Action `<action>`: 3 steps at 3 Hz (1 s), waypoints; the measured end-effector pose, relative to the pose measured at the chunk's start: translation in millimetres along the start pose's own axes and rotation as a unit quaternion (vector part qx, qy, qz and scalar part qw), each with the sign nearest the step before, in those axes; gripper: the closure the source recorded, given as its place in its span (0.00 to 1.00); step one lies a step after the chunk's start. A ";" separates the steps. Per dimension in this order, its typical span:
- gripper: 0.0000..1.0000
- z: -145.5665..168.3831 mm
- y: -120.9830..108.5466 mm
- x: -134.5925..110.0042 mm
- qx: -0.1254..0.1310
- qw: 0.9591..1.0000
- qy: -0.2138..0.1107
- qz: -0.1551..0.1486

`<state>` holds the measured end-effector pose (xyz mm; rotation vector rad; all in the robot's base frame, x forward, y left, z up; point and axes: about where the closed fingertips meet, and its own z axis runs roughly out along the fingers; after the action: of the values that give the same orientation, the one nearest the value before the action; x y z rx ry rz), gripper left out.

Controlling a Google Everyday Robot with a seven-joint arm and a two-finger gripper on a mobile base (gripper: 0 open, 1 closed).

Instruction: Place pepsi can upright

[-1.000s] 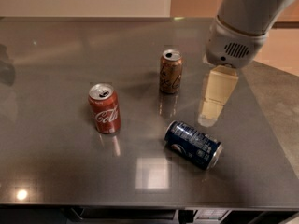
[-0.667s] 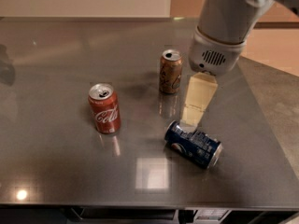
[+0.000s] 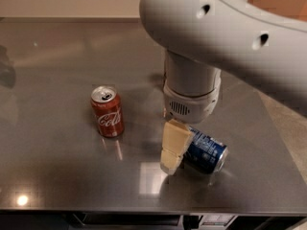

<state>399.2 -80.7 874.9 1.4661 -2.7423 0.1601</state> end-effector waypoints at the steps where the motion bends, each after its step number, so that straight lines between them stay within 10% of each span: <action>1: 0.00 10.7 6.9 4.8 0.004 1.000 0.017 0.011; 3: 0.18 37.6 15.9 0.7 -0.035 0.999 0.015 0.029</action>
Offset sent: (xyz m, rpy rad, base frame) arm -0.0293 0.0006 -0.0489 -0.0067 0.1156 -0.0818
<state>386.5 -76.4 836.3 1.3559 -2.7394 0.0857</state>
